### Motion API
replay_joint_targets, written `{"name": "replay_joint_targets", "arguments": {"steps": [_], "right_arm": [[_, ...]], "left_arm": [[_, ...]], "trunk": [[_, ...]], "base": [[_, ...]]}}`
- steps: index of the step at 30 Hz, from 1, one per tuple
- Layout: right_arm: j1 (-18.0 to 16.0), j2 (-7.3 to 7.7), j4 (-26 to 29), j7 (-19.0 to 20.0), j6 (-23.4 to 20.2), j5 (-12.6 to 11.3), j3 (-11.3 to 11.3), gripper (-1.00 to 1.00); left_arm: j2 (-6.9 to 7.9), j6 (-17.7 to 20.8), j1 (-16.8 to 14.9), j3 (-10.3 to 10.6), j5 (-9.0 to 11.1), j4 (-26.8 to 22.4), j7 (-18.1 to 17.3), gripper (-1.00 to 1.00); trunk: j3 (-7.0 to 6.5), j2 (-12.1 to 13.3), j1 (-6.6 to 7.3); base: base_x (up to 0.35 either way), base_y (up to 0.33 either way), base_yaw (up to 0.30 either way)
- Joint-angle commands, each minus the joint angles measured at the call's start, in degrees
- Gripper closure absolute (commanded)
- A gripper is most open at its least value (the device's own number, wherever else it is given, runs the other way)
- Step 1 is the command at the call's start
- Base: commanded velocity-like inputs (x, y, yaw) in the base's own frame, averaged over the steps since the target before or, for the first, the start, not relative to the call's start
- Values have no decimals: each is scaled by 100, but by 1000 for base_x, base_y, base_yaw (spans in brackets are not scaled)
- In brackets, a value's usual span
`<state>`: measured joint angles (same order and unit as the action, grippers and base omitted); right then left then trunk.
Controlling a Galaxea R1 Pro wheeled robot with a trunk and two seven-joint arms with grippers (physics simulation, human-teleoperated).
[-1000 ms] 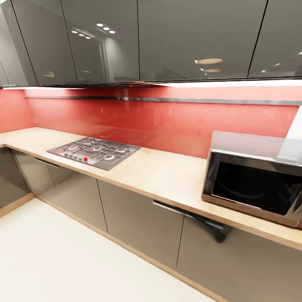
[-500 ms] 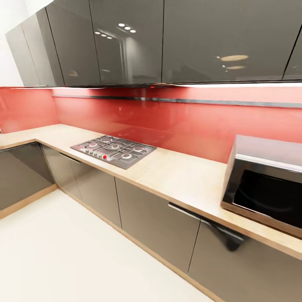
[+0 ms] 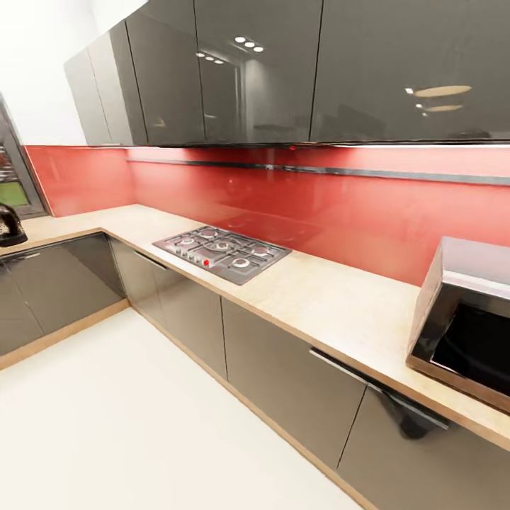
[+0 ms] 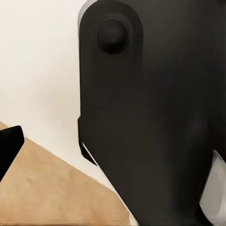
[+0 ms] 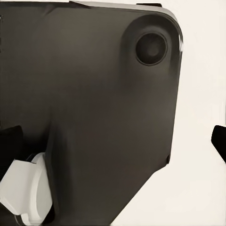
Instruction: Set up a coffee station on the kitchen countertop: keep the coffee maker on the countertop, move the bottle of coffee from the kitchen shelf to the counter next to the coffee maker, place a paper coffee filter on top of the coffee maker, put the saucer next to the coffee maker with the coffee cup on the saucer, and place the electric kettle next to the coffee maker.
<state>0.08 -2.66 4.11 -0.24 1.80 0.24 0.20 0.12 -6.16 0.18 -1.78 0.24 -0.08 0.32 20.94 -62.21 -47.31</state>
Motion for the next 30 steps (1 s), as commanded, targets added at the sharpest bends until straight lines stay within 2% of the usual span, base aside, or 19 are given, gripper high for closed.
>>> {"name": "replay_joint_targets", "arguments": {"steps": [1,30], "right_arm": [[1,0,2,-2,14,2,0,-100],[1,2,2,-2,14,2,1,-100]], "left_arm": [[2,-16,0,-17,2,0,3,-100],[-1,-25,0,-19,2,0,3,-100]], "trunk": [[-9,38,22],[-375,1202,659]], "base": [[0,0,251],[0,0,251]]}}
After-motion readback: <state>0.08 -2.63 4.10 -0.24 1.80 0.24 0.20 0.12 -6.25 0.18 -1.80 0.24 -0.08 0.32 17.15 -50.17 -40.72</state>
